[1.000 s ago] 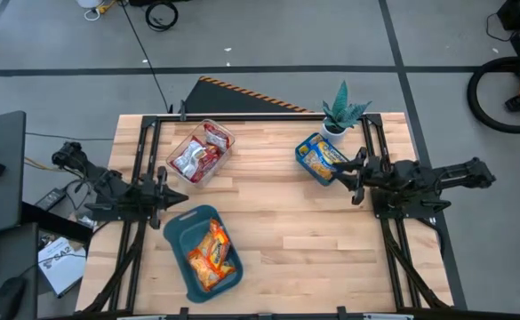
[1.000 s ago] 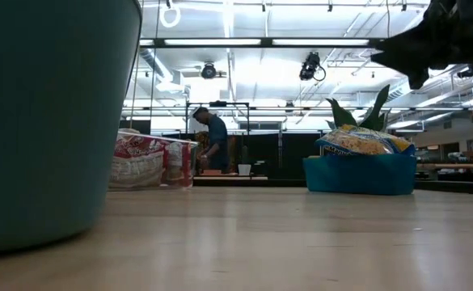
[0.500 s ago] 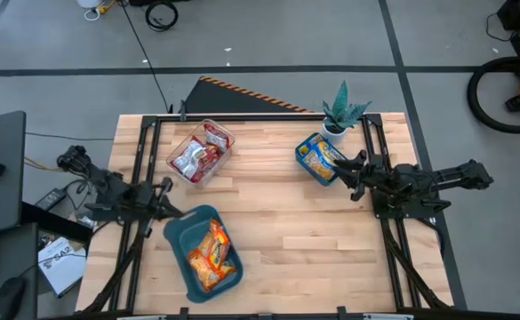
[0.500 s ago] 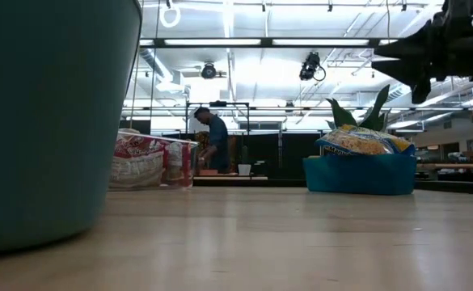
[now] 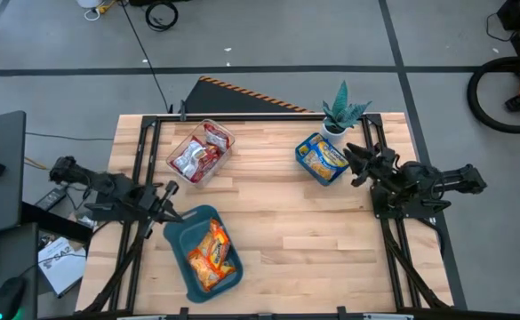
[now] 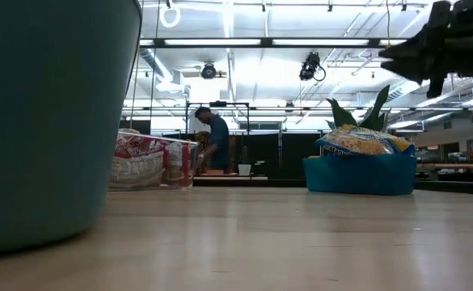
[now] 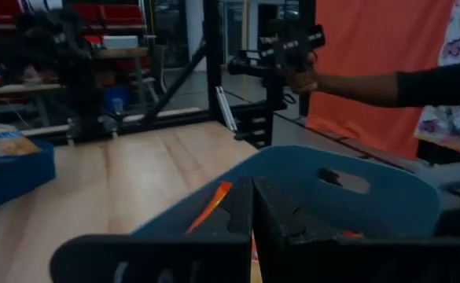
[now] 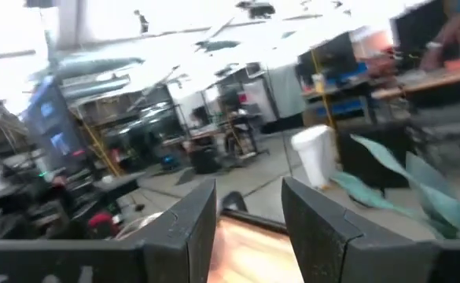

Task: Sort Maruchan noodles
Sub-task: Return to Home Position

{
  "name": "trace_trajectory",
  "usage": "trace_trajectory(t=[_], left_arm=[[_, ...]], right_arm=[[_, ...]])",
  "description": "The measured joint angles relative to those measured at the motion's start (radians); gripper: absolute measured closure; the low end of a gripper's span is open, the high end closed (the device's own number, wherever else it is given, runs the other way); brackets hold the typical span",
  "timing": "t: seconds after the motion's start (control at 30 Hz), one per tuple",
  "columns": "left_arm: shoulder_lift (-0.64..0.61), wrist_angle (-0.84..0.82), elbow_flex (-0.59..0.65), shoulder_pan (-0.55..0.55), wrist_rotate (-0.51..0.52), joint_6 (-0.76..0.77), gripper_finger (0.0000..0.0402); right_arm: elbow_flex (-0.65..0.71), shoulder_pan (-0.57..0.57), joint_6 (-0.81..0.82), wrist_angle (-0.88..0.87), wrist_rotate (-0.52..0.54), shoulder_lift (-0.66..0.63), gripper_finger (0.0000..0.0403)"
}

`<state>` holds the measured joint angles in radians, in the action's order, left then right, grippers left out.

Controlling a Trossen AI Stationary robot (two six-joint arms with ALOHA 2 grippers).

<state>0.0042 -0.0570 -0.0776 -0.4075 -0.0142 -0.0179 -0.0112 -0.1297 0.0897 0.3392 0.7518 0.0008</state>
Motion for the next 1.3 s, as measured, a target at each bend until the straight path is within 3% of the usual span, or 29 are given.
trace_trajectory(t=[0.17,0.37,0.47,0.73,1.3], left_arm=[[0.0,0.034,0.009,0.115,-0.071,0.009,0.04],[0.013,0.102,0.068,0.172,-0.063,0.006,0.0398],[0.023,0.101,0.069,0.182,-0.005,0.018,0.0388],[0.022,0.102,0.069,0.181,0.015,0.354,0.0371],[0.022,0.104,0.07,0.181,0.017,0.373,0.0368]], right_arm=[[0.005,0.014,0.086,-0.061,0.015,0.007,0.0251],[0.005,0.014,0.195,-0.053,0.009,0.01,0.0251],[0.005,0.014,0.195,-0.047,0.006,0.01,0.0251],[0.005,0.014,0.196,-0.037,0.006,0.01,0.0251],[0.005,0.014,0.196,-0.035,0.005,0.01,0.0251]])
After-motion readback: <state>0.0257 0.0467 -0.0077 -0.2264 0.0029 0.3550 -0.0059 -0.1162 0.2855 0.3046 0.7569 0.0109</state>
